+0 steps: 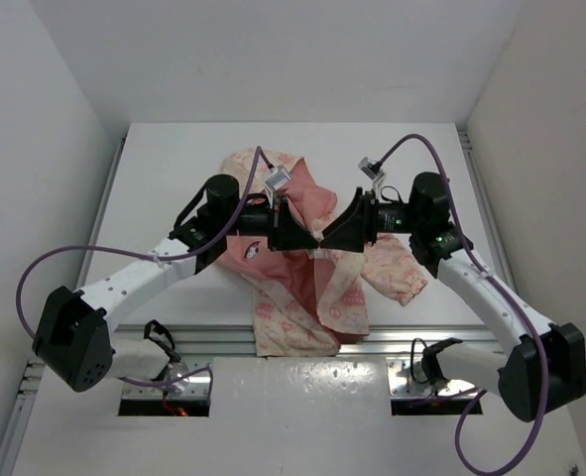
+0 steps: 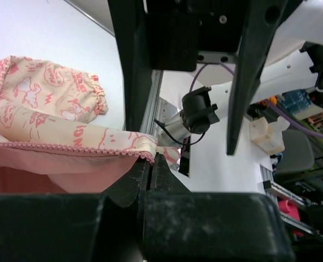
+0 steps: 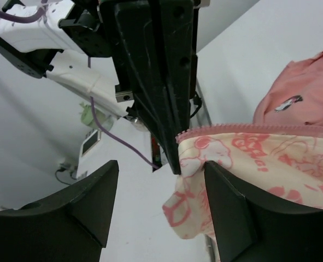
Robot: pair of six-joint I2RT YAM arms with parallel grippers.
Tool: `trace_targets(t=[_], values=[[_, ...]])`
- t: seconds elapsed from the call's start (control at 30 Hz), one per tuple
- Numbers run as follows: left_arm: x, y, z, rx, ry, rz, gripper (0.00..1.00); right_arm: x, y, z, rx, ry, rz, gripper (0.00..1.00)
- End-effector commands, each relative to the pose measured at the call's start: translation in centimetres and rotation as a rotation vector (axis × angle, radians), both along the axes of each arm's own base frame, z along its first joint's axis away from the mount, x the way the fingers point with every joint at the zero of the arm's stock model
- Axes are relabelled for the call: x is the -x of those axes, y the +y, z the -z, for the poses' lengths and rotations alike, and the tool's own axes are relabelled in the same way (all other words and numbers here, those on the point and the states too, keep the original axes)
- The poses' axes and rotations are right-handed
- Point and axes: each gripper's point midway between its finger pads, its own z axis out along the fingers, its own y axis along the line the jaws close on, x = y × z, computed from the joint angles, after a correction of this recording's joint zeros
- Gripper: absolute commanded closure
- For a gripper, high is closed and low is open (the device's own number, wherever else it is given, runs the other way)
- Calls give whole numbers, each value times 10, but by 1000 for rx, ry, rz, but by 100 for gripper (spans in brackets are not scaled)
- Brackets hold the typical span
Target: Zip up the jacket
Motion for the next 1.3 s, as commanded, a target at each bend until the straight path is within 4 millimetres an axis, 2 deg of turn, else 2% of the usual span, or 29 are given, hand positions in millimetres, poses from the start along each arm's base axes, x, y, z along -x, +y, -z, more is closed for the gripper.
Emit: trace_targets(t=[0.0, 0.17, 0.2, 0.33, 0.5, 0.67, 0.77, 1.03, 1.13, 1.17, 1.2, 1.27], values=[[-4, -7, -28, 77, -42, -16, 100, 17, 3, -20, -49, -13, -66, 36], [-10, -5, -33, 84, -43, -44, 100, 20, -6, 19, 75, 90, 2, 36], [-10, -5, -35, 84, -43, -44, 100, 21, -9, 27, 101, 135, 25, 32], [-12, -5, -35, 84, -43, -53, 100, 21, -9, 38, 103, 228, 35, 30], [-12, -5, -39, 96, -46, -53, 100, 6, -3, 39, 44, 229, 68, 32], [-11, -7, -36, 92, -29, -44, 100, -10, 4, 25, -17, 167, 61, 37], [-10, -7, -36, 91, -29, -35, 100, -17, 8, 8, -62, 91, 45, 38], [-11, -8, -30, 80, -12, -35, 100, -10, 16, -1, -88, 35, -19, 57], [-15, -7, -34, 92, -9, -37, 100, -5, 16, -4, -93, 12, -42, 63], [-17, -8, -31, 87, -2, -37, 100, -3, 18, -5, -94, 0, -54, 66], [-17, -8, -31, 87, -2, -37, 100, -1, 18, -6, -95, -2, -62, 76], [-17, -8, -33, 93, 0, -37, 100, -1, 19, -6, -95, -4, -64, 86]])
